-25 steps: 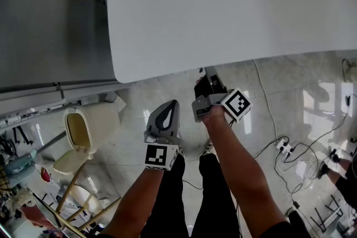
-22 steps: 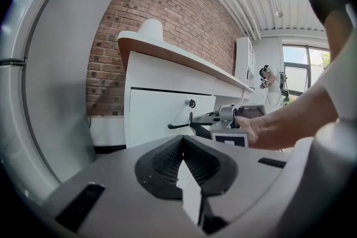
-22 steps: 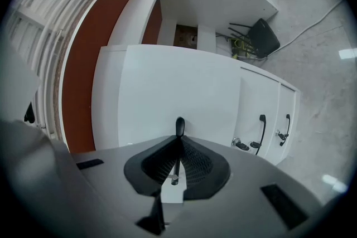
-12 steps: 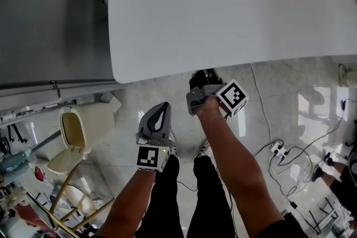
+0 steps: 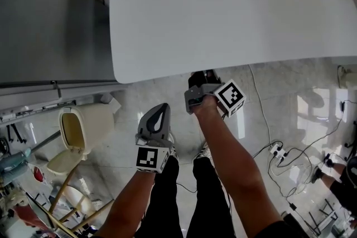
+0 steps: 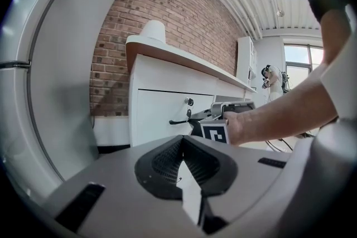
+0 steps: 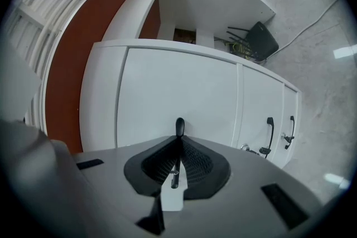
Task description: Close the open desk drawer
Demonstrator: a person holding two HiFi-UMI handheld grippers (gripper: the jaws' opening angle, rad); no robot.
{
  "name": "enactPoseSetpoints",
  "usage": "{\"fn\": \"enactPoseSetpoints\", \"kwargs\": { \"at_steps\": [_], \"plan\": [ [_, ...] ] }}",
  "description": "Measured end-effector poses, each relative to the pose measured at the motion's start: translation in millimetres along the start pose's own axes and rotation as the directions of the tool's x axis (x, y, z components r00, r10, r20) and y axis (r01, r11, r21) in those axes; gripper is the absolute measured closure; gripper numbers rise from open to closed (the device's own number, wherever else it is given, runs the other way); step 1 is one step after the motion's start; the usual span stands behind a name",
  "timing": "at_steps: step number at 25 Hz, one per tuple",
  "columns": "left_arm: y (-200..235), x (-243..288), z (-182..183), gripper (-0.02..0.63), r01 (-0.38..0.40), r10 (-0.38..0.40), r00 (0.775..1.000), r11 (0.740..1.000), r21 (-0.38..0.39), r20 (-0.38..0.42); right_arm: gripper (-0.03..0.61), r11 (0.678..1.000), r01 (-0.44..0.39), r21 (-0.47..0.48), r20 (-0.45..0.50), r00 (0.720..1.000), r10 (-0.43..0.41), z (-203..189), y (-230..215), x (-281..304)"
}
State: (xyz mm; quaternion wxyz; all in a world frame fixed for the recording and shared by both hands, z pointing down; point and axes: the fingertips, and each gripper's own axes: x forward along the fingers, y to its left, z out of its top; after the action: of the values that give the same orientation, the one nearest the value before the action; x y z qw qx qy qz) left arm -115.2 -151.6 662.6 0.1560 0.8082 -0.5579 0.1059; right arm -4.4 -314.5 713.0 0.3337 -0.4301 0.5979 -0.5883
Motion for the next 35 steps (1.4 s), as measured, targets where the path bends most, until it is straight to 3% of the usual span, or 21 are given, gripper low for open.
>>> {"fn": "enactPoseSetpoints", "kwargs": {
  "at_steps": [14,16,19,24,26,28,32,35],
  "plan": [
    [-0.5,-20.1,8.8,0.606,-0.015,0.015,1.0,1.0,0.008,0.012,0.537,0.997,0.076,-0.015,0.106,0.992,-0.074,2.1,-6.9,-36.6],
    [-1.5,-21.6,9.6,0.606,-0.012,0.012,1.0,1.0,0.011,0.005,0.537,0.994,0.082,-0.076,0.103,0.992,-0.074,4.1,-4.2,-47.5],
    [-4.9,-26.1,18.4,0.606,0.003,-0.003,1.0,1.0,0.019,0.007,0.538,0.967,0.06,-0.248,0.056,0.997,-0.047,-0.1,14.1,-64.4],
    [-13.0,-32.0,45.2,0.606,0.016,-0.018,0.999,0.999,0.044,0.04,0.538,0.883,0.029,-0.469,-0.008,0.999,-0.037,-10.3,45.2,-103.5],
    [-19.6,-34.6,54.8,0.606,0.018,-0.02,0.998,0.999,0.045,0.053,0.538,0.831,0.015,-0.556,-0.03,0.999,-0.038,-13.9,59.1,-122.2],
    [-28.1,-38.5,65.3,0.606,0.024,-0.027,0.998,0.999,0.04,0.065,0.539,0.753,0.004,-0.658,-0.053,0.997,-0.051,-18.4,73.7,-141.7],
    [-45.2,-50.1,91.9,0.606,0.053,-0.056,0.995,0.998,0.034,0.08,0.538,0.565,-0.013,-0.825,-0.08,0.992,-0.093,-28.8,109.3,-179.8],
    [-61.6,-67.2,106.2,0.606,0.073,-0.075,0.995,0.997,0.028,0.061,0.538,0.476,-0.039,-0.879,-0.107,0.987,-0.117,-37.2,141.9,-214.7]
  ]
}}
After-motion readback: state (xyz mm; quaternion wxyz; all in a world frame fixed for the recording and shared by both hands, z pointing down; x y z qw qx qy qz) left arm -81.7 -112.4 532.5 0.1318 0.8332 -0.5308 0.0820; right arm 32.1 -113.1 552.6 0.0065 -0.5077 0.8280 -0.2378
